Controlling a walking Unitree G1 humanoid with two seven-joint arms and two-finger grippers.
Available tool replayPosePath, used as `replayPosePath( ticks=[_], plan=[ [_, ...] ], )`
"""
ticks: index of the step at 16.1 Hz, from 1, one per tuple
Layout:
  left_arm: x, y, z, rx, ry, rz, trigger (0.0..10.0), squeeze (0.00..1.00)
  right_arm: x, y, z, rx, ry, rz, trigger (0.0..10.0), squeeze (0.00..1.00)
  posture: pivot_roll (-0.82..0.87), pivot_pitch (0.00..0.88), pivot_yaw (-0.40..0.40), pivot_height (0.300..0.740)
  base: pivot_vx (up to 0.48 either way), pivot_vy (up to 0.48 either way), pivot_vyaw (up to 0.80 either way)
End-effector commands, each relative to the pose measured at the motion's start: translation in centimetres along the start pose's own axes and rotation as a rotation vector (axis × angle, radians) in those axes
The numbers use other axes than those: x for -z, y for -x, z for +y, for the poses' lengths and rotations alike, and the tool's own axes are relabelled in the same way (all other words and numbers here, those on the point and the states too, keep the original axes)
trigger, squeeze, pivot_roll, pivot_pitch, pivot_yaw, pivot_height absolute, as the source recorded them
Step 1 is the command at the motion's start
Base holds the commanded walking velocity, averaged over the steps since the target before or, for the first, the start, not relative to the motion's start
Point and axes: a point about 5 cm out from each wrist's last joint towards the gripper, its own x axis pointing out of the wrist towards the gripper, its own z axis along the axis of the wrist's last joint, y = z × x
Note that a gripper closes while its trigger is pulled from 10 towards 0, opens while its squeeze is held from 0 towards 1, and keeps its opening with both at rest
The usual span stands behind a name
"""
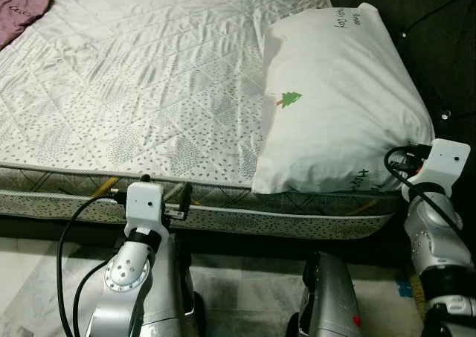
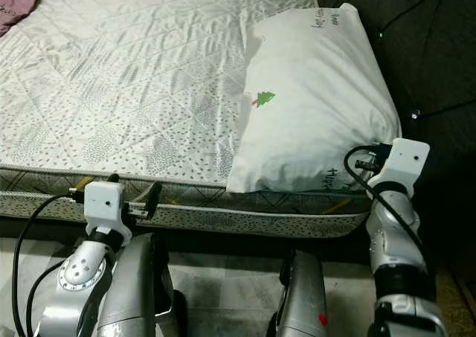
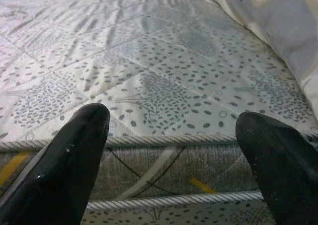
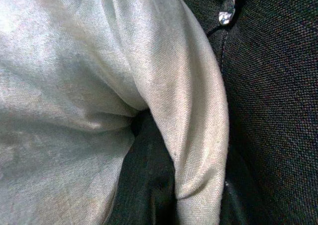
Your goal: Clean up the room
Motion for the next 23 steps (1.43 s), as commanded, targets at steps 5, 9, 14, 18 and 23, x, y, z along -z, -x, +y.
replayPosePath(
  ticks=[5, 9, 14, 18, 23],
  plan=[
    [0.5, 0.2, 0.1, 0.009, -0.015, 0.023, 10.0, 0.0, 2.3, 2.7, -2.0, 0.063, 0.04, 0.082, 0.0, 0.0, 0.0, 0.118, -0.01, 0.515, 0.0, 0.0, 0.0],
    [0.6, 0.1, 0.0, 0.02, -0.021, 0.026, 10.0, 0.0, 1.9, 2.6, -0.3, 0.006, 0.029, 0.08, 0.0, 0.0, 0.01, 0.116, -0.004, 0.515, 0.0, 0.0, 0.0],
    [0.4, 0.3, 0.2, 0.009, -0.024, 0.024, 10.0, 0.0, -0.4, 1.4, 0.9, -0.013, 0.132, -0.025, 10.0, 1.0, 0.02, 0.114, -0.015, 0.515, 0.0, 0.0, 0.0],
    [0.5, 0.3, 0.1, 0.011, -0.019, 0.027, 10.0, 0.0, -3.2, -0.1, 1.0, 0.013, 0.161, -0.128, 10.0, 1.0, 0.02, 0.117, -0.017, 0.515, 0.0, 0.0, 0.0],
    [0.4, 0.4, 0.1, 0.001, -0.019, 0.025, 10.0, 0.0, -5.1, -0.8, 1.0, 0.04, 0.171, -0.187, 10.0, 1.0, 0.02, 0.122, -0.022, 0.515, 0.0, 0.0, 0.0]
  ],
)
